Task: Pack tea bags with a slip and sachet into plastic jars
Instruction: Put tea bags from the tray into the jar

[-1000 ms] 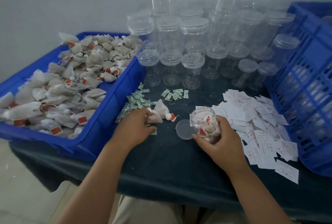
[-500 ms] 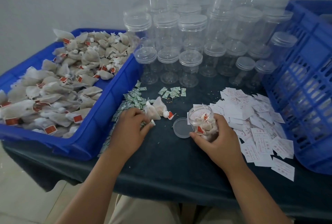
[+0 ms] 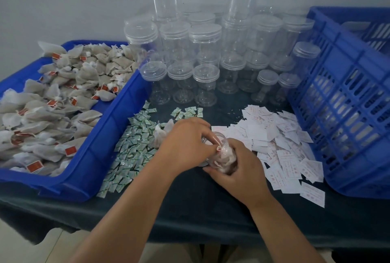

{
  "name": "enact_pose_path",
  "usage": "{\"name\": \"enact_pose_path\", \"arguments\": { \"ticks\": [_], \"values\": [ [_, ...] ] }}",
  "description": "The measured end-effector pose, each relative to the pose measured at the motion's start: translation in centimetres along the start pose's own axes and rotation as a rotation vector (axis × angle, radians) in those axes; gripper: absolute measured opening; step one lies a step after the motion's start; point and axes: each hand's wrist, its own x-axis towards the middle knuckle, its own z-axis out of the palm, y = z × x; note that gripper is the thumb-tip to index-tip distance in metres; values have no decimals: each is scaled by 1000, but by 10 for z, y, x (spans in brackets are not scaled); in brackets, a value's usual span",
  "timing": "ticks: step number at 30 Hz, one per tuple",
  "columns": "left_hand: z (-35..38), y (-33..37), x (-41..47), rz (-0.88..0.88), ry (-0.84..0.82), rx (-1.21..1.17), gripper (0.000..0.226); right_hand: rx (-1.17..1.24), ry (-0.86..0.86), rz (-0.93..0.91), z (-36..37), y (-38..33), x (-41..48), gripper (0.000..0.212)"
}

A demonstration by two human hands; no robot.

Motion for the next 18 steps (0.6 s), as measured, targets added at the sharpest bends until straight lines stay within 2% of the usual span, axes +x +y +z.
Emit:
{"name": "enact_pose_path", "arguments": {
  "ticks": [3,5,9,11,13,16,18],
  "values": [
    [3,10,3,-15,90,113,22,34,58,-2,-1,0,1,59],
    [8,13,4,12,162,108,27,98,60,24,-2,1,2,57],
    [13,7,13,14,304,-165,26,157,141,170,-3,8,4,56],
    [18,-4,23,-24,364,-20,28,202,223,251,-5,11,8,52],
    [28,-21,36,-83,235,180,19,233,292,307,-7,12,13,48],
    [47,-37,51,-184,-49,298,46,240,334,343,-7,14,16,45],
    [55,-40,58,-228,-120,305,55,229,338,337,-6,15,15,45]
  ]
}}
